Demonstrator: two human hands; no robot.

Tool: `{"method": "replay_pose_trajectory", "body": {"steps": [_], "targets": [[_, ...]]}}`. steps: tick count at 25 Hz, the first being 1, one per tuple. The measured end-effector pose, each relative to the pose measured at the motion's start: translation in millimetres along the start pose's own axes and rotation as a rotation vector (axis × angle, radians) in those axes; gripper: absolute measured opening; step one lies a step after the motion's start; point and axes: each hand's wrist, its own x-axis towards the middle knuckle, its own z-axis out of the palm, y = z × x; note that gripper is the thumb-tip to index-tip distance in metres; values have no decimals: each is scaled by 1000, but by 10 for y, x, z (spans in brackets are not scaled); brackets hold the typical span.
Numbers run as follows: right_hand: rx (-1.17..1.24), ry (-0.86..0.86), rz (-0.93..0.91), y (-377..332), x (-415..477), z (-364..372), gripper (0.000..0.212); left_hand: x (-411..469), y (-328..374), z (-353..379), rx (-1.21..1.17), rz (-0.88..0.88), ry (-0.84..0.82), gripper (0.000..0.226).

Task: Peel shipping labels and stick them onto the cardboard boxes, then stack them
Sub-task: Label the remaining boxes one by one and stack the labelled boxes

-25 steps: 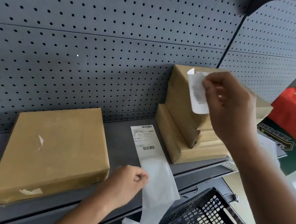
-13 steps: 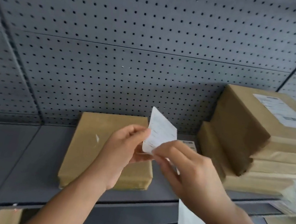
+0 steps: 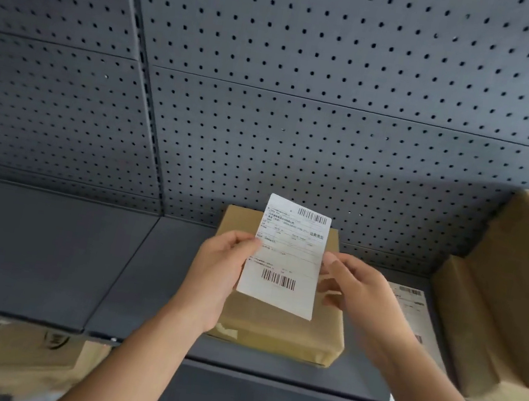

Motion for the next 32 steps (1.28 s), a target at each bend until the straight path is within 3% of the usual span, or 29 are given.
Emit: {"method": "replay_pose_trajectory", "body": {"steps": [5, 12, 16, 32], "targets": [[82, 51, 45, 16, 235, 141, 19, 229, -102, -82, 105, 26, 46, 18], [-197, 124, 18, 100, 530, 167, 21, 567, -162, -155, 643, 198, 84, 19], [-301, 140, 31, 211, 664, 182, 21, 709, -201, -164, 887, 203, 66, 23], [-575, 146, -9, 282, 751, 287, 17, 881, -305, -115, 1086, 221, 86, 23]]}}
